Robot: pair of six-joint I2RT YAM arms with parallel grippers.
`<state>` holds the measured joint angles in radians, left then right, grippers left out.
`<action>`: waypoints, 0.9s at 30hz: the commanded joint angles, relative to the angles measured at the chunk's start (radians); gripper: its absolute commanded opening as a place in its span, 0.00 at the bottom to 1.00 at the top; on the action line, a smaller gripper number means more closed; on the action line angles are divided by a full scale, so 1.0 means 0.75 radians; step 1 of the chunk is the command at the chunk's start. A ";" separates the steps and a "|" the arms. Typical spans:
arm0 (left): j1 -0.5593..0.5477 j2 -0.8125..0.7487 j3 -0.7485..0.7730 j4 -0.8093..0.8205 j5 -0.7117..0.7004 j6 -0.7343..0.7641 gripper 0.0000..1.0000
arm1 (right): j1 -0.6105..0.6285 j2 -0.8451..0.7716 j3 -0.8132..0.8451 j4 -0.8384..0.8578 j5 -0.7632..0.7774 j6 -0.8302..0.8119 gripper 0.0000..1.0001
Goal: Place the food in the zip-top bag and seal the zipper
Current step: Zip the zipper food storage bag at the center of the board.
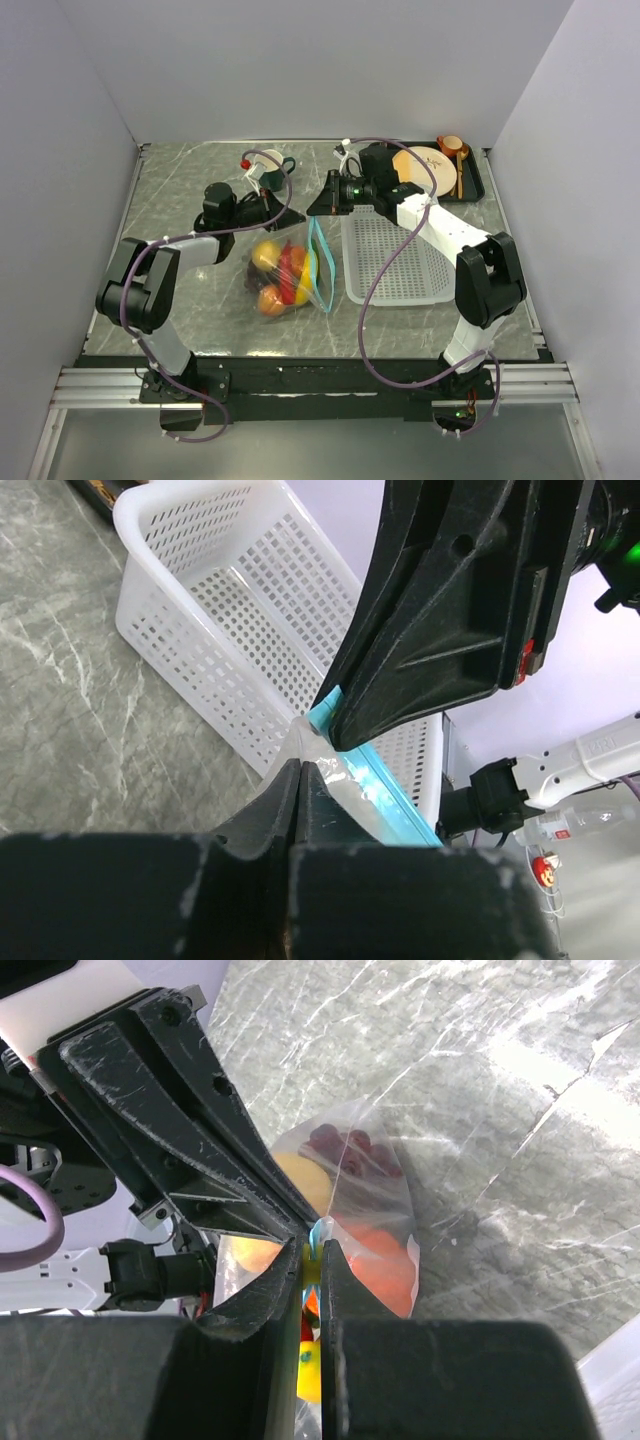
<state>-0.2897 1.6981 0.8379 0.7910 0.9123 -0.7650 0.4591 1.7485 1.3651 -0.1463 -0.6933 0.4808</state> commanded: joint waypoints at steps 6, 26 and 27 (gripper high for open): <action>-0.013 0.002 0.059 0.085 -0.057 -0.074 0.01 | -0.005 -0.083 -0.018 -0.026 0.024 -0.034 0.10; -0.013 -0.151 0.114 -0.253 -0.464 0.038 0.01 | 0.071 -0.178 -0.139 -0.069 0.178 -0.034 0.13; -0.013 -0.157 0.114 -0.261 -0.474 0.042 0.01 | 0.073 -0.182 -0.139 -0.065 0.182 -0.030 0.13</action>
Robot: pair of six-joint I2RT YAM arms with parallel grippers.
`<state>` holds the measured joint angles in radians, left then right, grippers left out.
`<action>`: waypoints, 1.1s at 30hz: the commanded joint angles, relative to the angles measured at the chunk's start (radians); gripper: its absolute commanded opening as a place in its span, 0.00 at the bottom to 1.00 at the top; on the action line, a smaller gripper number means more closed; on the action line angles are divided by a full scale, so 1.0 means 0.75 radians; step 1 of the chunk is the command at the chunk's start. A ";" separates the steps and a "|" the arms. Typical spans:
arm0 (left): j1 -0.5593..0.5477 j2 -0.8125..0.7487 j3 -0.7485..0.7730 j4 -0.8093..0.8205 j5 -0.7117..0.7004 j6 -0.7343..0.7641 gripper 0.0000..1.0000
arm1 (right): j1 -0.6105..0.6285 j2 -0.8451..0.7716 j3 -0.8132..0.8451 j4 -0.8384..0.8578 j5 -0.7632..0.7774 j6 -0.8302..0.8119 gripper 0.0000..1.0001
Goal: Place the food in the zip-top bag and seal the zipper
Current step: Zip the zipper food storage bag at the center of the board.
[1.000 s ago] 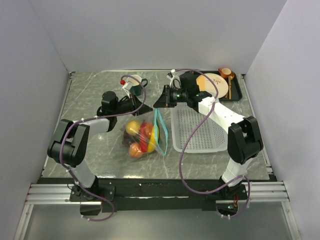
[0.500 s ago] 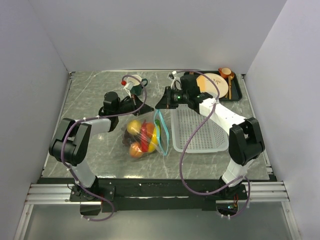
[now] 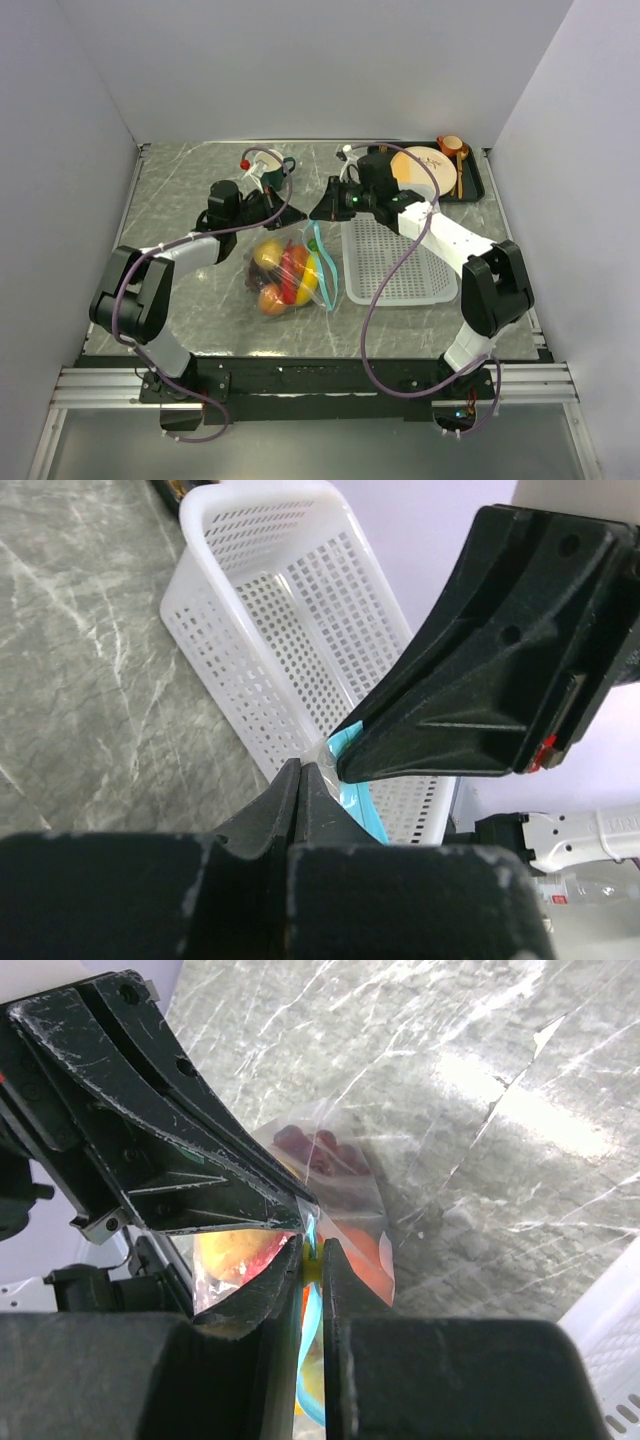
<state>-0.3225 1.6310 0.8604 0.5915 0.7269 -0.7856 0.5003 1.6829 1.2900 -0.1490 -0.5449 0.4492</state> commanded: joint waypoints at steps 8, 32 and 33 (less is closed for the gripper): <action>0.023 -0.066 0.043 0.070 -0.129 0.062 0.01 | 0.014 -0.058 0.073 -0.067 -0.004 0.031 0.34; -0.040 -0.050 0.045 0.136 -0.045 0.060 0.01 | -0.129 0.014 0.057 0.180 -0.181 0.170 0.42; -0.040 -0.054 0.045 0.136 -0.045 0.062 0.01 | -0.131 0.016 0.055 0.190 -0.182 0.172 0.42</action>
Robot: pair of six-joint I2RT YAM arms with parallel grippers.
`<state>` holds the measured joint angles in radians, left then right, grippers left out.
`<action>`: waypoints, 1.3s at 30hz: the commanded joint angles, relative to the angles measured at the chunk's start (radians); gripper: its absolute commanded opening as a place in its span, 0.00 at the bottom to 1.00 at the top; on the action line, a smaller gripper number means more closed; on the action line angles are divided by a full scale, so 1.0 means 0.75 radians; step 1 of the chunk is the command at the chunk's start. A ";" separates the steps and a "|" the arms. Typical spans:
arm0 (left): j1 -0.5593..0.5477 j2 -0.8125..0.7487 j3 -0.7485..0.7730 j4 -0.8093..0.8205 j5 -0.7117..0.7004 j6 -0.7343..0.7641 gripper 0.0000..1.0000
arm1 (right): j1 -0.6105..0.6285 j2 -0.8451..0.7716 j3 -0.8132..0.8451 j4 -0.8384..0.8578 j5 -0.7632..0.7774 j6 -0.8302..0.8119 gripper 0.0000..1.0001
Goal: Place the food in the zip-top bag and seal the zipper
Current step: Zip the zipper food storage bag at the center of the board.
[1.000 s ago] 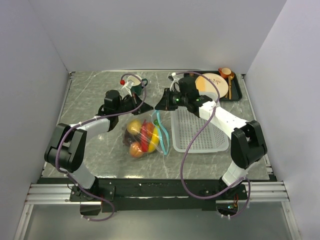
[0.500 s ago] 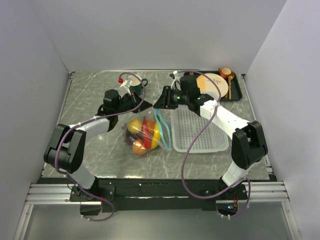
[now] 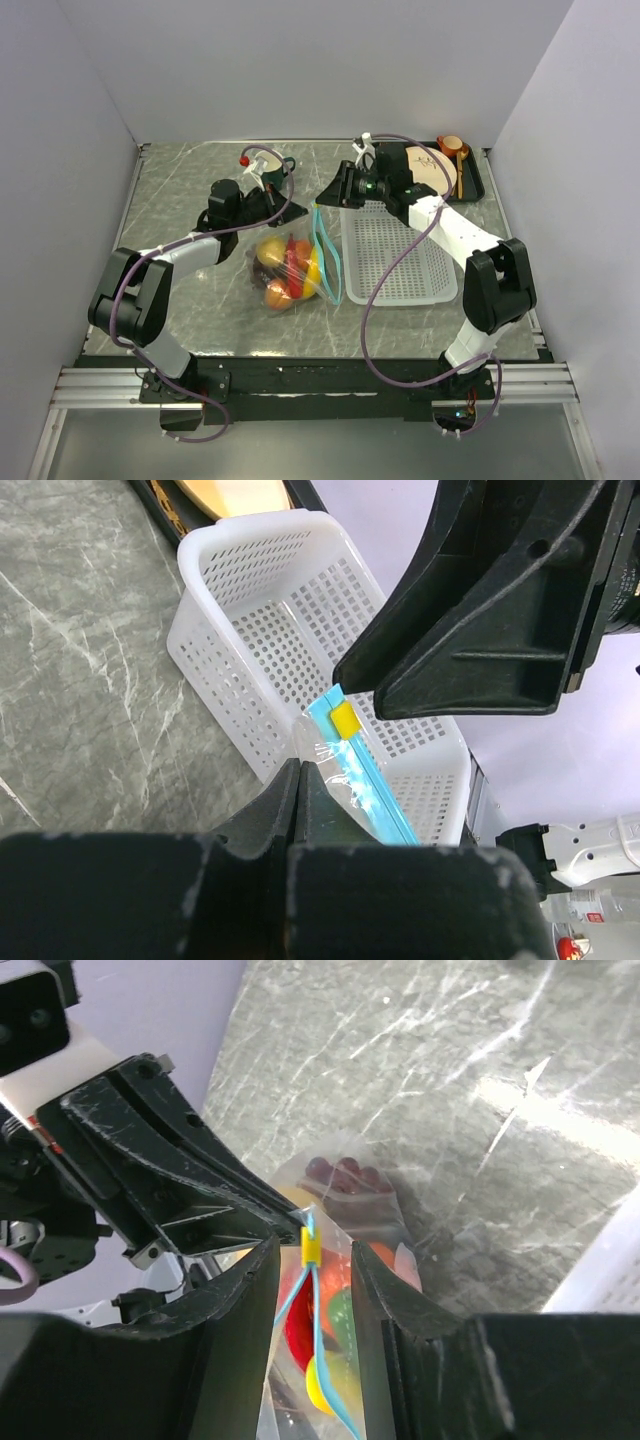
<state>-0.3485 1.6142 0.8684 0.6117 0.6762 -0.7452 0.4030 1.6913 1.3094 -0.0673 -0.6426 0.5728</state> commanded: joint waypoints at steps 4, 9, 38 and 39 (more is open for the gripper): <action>-0.006 -0.035 0.028 0.115 0.019 0.002 0.01 | -0.002 0.015 0.046 0.067 -0.068 0.003 0.40; -0.006 -0.031 0.026 0.135 0.019 -0.015 0.01 | 0.001 0.036 0.070 -0.004 -0.049 -0.039 0.39; -0.006 -0.011 0.016 0.152 0.033 -0.027 0.01 | 0.003 0.042 0.054 0.086 -0.102 -0.019 0.32; -0.006 -0.011 0.016 0.154 0.033 -0.027 0.01 | 0.003 0.040 0.054 0.086 -0.098 -0.019 0.32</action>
<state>-0.3485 1.6146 0.8684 0.6460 0.6834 -0.7540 0.4034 1.7416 1.3247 -0.0551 -0.7010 0.5568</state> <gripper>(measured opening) 0.013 0.314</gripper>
